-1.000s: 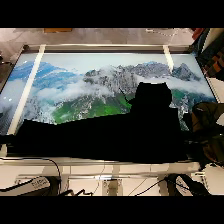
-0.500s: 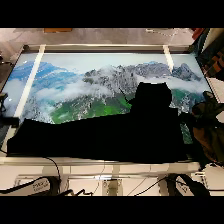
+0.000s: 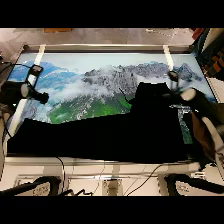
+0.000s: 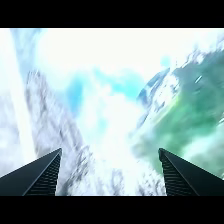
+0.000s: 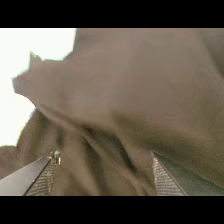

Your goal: Fold the clothes and pants, and hang the long-sleeved shirts on hangers.

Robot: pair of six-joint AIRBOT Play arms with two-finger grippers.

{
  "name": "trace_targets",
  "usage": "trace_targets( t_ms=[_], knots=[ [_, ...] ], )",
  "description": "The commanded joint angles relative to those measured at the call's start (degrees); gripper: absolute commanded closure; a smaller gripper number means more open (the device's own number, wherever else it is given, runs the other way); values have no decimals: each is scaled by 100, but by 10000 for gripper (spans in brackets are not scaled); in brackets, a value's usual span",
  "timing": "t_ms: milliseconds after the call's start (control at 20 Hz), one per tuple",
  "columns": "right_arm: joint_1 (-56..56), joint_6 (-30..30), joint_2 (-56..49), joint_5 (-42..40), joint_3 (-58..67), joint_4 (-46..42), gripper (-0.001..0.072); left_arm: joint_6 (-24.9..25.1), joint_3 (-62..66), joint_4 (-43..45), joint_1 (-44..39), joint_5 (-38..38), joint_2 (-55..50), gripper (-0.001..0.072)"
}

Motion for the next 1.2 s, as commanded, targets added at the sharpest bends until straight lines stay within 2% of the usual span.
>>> trace_targets(
  t_ms=[0,150,350,400,500,550,600,650,800,1150],
  knots=[
    [1005,31,-1032,-101,1027,-741,86,-275,20,2,-422,203,4,11],
    [1405,33,-1598,138,1456,-1375,86,-302,20,4,-428,201,4,11],
    [1521,42,-1956,140,1482,-1698,89,-304,17,-13,-428,136,4,11],
    [1521,162,-2006,72,1482,-1891,90,-332,15,-46,-428,136,4,11],
    [1519,592,-2090,-66,1482,-2391,161,-474,15,-42,-428,136,2,11],
    [1521,761,-2116,-142,1482,-2623,164,-472,15,-42,-428,136,2,11],
    [1521,791,-2116,-238,1484,-2717,266,-474,15,-42,-428,136,2,12],
    [1521,791,-2116,-284,1532,-2717,413,-474,15,-42,-428,136,2,11],
    [1541,791,-2114,-295,1805,-2645,692,-472,15,-42,-428,138,2,11],
    [1779,785,-2020,-291,2647,-2299,693,-472,15,-42,-428,140,-2,11]
  ],
)
